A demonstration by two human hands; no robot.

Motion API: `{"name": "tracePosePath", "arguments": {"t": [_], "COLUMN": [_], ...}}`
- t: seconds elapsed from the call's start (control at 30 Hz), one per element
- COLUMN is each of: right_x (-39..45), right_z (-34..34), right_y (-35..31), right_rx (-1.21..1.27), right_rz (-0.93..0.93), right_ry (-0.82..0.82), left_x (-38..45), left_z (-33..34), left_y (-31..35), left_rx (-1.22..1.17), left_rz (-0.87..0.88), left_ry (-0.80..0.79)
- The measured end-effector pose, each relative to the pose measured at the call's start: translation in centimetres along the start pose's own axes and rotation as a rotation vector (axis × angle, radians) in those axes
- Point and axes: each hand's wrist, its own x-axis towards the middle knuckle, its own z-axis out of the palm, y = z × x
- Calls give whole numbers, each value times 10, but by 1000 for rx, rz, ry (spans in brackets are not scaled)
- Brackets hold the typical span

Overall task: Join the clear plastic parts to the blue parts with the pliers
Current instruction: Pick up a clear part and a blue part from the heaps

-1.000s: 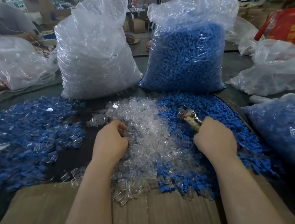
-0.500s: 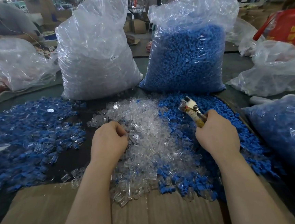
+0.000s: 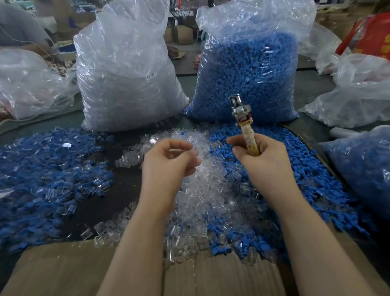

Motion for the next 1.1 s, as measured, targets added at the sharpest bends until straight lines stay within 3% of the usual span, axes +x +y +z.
{"name": "tracePosePath", "arguments": {"t": [0.47, 1.1], "right_x": [-9, -12], "right_z": [23, 28], "right_y": [-4, -6], "right_rx": [-37, -55], "right_rz": [-267, -267], "right_ry": [118, 186], "left_x": [-11, -12], "left_z": [24, 31], "left_y": [1, -4], "left_rx": [-198, 79], "left_rz": [25, 275], "left_ry": [61, 107]}}
